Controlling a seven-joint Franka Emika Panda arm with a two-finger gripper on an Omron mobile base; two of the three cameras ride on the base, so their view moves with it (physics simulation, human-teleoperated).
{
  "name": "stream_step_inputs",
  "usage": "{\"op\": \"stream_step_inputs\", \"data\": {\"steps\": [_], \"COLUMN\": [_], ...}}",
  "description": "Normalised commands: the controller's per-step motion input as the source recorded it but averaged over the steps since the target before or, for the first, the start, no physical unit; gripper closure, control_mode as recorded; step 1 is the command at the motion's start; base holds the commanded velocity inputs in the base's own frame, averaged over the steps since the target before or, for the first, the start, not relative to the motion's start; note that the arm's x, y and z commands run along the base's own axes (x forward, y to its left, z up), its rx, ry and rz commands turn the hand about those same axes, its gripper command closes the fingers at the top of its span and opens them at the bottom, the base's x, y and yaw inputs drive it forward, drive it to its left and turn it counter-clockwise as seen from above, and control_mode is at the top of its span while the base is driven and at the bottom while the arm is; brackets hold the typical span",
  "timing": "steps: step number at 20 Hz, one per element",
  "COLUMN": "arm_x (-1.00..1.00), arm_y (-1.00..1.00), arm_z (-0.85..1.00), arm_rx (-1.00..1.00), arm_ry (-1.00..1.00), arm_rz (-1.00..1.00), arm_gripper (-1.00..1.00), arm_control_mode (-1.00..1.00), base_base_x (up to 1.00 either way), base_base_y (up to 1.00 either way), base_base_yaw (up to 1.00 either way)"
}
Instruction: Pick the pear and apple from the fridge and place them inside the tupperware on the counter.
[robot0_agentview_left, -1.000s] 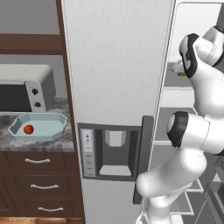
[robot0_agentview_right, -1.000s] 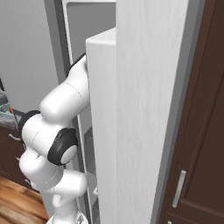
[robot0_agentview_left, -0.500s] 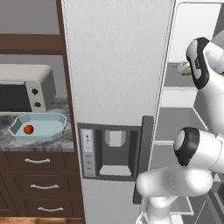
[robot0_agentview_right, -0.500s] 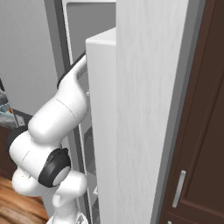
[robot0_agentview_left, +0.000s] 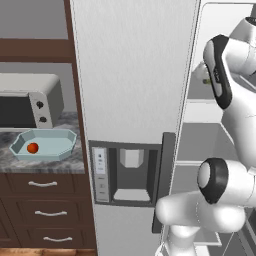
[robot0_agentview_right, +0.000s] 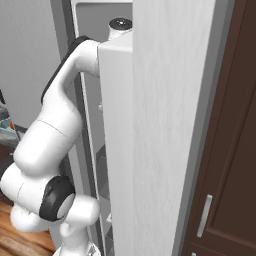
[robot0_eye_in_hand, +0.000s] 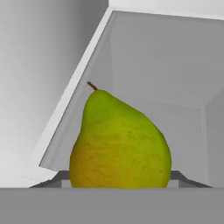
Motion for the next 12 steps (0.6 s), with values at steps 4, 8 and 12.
{"op": "stream_step_inputs", "data": {"steps": [4, 8, 12], "arm_x": [-0.79, -0.82, -0.8], "arm_y": [0.22, 0.22, 0.23], "arm_z": [0.09, 0.1, 0.15], "arm_rx": [0.0, 0.0, 0.0], "arm_ry": [0.0, 0.0, 0.04], "arm_rz": [-0.12, -0.14, -0.15], "arm_gripper": [1.0, 1.0, 1.0], "arm_control_mode": [-1.0, -1.0, -1.0], "base_base_x": [0.0, 0.0, 0.0], "base_base_y": [0.0, 0.0, 0.0], "base_base_yaw": [0.0, 0.0, 0.0]}}
